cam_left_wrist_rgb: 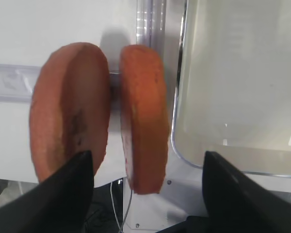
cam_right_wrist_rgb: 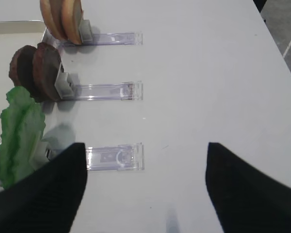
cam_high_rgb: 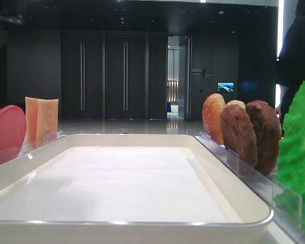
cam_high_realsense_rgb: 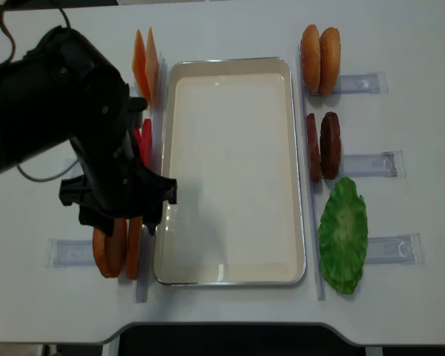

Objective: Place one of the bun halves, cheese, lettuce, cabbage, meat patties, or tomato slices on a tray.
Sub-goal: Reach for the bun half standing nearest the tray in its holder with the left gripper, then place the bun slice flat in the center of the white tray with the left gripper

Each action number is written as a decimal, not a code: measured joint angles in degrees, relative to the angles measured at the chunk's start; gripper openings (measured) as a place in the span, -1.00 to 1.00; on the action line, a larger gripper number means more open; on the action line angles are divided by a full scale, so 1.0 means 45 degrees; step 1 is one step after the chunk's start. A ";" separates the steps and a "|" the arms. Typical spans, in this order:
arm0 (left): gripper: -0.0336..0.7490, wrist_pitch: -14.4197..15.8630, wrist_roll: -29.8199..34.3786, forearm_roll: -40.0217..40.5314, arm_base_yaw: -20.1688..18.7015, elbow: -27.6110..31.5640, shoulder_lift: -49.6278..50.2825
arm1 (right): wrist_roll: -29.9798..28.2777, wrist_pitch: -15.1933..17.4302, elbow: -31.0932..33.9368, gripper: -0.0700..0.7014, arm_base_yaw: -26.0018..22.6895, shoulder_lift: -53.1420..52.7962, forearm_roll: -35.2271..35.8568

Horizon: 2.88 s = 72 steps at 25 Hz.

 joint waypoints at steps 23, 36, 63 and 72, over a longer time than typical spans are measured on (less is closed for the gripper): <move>0.25 0.0094 0.0478 0.0278 0.0000 0.0109 0.1057 | 0.0000 0.0000 0.0000 0.45 0.0000 0.0000 0.0000; -0.55 0.0307 0.0657 0.1000 0.0000 0.0109 0.1057 | 0.0000 0.0000 0.0000 0.45 0.0000 0.0000 0.0000; -0.55 -0.1092 0.1784 -0.2407 0.0000 -0.1664 -0.0325 | 0.0000 0.0000 0.0000 0.45 0.0000 0.0000 0.0000; -0.56 -0.4652 0.4634 -0.5516 0.0330 -0.0848 0.0862 | 0.0000 0.0000 0.0000 0.45 0.0000 0.0000 0.0000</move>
